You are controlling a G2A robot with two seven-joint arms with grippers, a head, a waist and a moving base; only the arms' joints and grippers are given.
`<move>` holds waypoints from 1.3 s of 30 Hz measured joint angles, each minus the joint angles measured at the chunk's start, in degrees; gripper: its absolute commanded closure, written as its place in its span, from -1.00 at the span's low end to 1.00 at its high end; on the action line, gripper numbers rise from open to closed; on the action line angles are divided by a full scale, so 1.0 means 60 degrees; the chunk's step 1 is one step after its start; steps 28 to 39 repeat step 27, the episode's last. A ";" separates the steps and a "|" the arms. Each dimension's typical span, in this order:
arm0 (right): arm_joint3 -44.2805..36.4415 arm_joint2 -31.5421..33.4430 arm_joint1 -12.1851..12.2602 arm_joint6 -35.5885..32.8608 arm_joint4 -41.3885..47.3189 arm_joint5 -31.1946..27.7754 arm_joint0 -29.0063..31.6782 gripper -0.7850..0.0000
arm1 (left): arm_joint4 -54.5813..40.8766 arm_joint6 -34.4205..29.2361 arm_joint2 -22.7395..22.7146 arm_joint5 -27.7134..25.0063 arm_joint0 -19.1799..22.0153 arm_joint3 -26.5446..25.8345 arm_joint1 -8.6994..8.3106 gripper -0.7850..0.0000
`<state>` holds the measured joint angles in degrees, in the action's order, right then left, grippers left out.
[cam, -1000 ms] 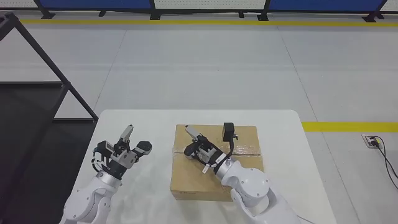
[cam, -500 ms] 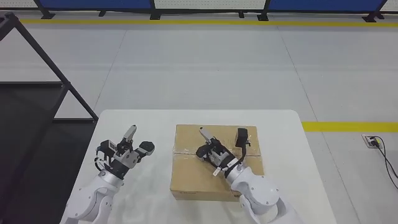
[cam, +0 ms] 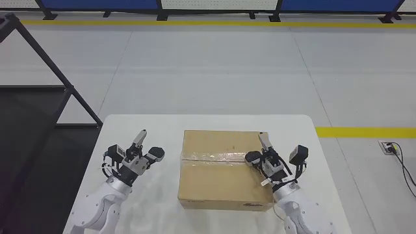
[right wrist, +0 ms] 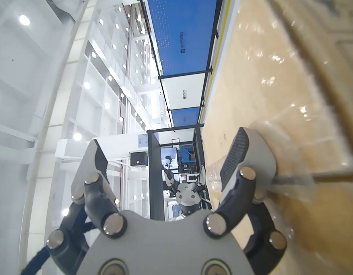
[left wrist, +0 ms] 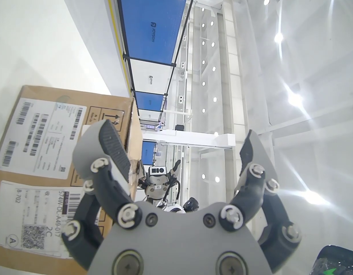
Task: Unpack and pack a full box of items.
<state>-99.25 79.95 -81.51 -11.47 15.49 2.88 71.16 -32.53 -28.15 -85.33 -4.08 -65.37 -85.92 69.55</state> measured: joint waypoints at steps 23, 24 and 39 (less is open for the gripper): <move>-0.1097 0.3067 0.0204 0.0256 0.2230 -0.2381 0.2517 -1.00 | -0.0441 0.0592 -0.0039 -0.0098 0.0309 0.0091 0.0064 -1.00; -0.1098 0.3067 0.0204 0.0257 0.2230 -0.2381 0.2517 -1.00 | -0.0437 0.0591 -0.0037 -0.0099 0.0309 0.0090 0.0064 -1.00; -0.1099 0.3068 0.0203 0.0258 0.2230 -0.2381 0.2517 -1.00 | -0.0435 0.0590 -0.0036 -0.0101 0.0308 0.0089 0.0063 -1.00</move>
